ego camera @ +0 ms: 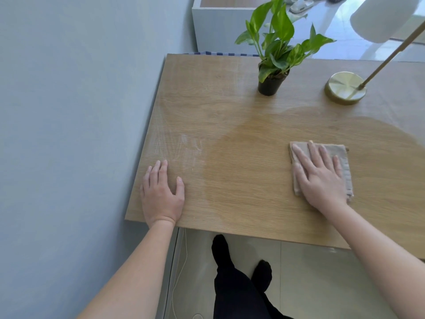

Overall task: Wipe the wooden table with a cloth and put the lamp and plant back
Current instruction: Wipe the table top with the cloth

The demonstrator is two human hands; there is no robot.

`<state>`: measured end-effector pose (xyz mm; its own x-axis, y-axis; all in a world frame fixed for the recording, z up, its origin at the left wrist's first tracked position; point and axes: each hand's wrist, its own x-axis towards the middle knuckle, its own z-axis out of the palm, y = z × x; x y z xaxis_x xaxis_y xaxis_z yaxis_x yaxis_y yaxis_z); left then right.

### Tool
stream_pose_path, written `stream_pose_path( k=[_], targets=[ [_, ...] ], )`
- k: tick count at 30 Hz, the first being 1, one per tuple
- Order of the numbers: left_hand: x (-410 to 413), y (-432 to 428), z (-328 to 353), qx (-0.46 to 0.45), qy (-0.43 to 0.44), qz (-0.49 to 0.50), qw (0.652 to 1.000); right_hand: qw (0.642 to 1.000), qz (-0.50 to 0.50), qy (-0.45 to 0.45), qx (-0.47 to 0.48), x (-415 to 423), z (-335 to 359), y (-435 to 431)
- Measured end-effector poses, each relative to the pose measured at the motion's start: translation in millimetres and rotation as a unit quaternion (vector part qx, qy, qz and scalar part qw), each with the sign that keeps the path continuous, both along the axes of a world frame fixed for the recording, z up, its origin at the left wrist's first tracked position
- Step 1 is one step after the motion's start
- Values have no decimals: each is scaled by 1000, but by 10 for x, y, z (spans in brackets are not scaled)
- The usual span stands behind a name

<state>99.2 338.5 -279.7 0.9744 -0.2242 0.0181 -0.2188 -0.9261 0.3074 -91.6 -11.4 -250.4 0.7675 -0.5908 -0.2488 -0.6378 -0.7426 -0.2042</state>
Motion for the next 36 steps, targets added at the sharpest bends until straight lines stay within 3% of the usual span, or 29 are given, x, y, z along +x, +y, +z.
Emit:
stream_pose_path(
  k=[2,4,8,12,15,18,23,27,29,32,36],
  targets=[
    [0,11,-13,-2,0,0,1000,996,-93,10,4,396,-58,124],
    [-4,8,-20,-6,-2,0,1000,994,-111,16,4,749,-84,362],
    [-1,12,-48,-15,-4,-2,1000,998,39,-11,44,1035,-68,1135],
    [6,14,-56,-23,-9,1,1000,973,217,-14,78,638,-61,1764],
    [16,20,-67,-24,-12,2,1000,929,359,3,88,186,-5,1659],
    [6,29,-72,-23,-15,3,1000,903,418,36,94,54,75,1224],
    [6,13,-68,-26,-13,4,1000,956,291,18,20,645,62,503],
    [14,41,-98,-29,-15,4,999,993,113,-6,23,1307,-37,826],
    [9,45,-113,-32,-14,6,999,994,101,-10,36,1438,-77,1164],
    [6,61,-115,-37,-11,10,999,972,228,-9,55,1162,-72,1611],
    [34,65,-120,-35,-9,8,999,904,419,4,84,569,-6,1588]
  ],
)
